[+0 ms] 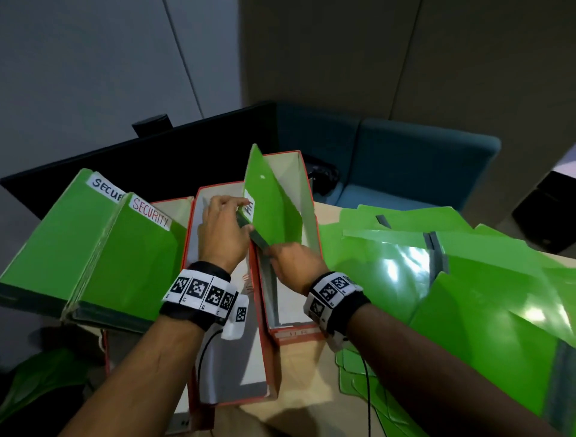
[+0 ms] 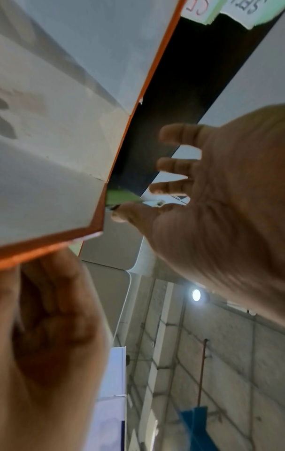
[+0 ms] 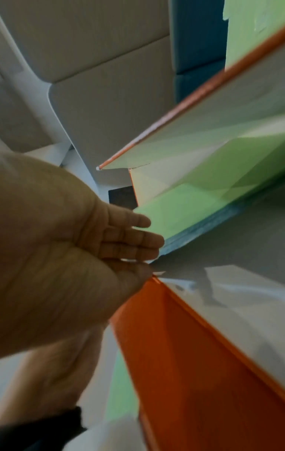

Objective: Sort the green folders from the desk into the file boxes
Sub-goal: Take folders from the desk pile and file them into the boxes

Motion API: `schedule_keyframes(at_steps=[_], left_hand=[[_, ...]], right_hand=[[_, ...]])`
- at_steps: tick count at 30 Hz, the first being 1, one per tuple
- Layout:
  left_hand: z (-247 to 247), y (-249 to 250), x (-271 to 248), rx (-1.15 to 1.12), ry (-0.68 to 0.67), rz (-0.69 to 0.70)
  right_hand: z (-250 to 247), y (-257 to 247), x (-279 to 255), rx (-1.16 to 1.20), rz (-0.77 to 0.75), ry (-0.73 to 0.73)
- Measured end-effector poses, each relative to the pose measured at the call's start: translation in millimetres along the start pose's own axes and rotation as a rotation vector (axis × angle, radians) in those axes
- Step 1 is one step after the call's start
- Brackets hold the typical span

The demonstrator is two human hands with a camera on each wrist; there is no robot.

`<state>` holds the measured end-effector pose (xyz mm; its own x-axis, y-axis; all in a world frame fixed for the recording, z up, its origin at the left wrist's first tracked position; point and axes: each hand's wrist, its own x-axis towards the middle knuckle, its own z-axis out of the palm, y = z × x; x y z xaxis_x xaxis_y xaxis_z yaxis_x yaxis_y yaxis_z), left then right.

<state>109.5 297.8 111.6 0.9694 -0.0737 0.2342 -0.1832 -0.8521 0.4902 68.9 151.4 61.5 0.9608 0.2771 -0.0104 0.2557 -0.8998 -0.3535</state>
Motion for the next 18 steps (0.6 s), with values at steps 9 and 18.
schedule_keyframes(at_steps=[9,18], left_hand=[[10.6,79.1,-20.3,-0.054,0.153,0.335],[135.6,169.9,-88.0,-0.274,-0.443,0.517]], right_hand=[[-24.5,56.1,-66.1,0.236,-0.243,0.463],[-30.8,168.0,-188.2,0.166,0.245,0.486]])
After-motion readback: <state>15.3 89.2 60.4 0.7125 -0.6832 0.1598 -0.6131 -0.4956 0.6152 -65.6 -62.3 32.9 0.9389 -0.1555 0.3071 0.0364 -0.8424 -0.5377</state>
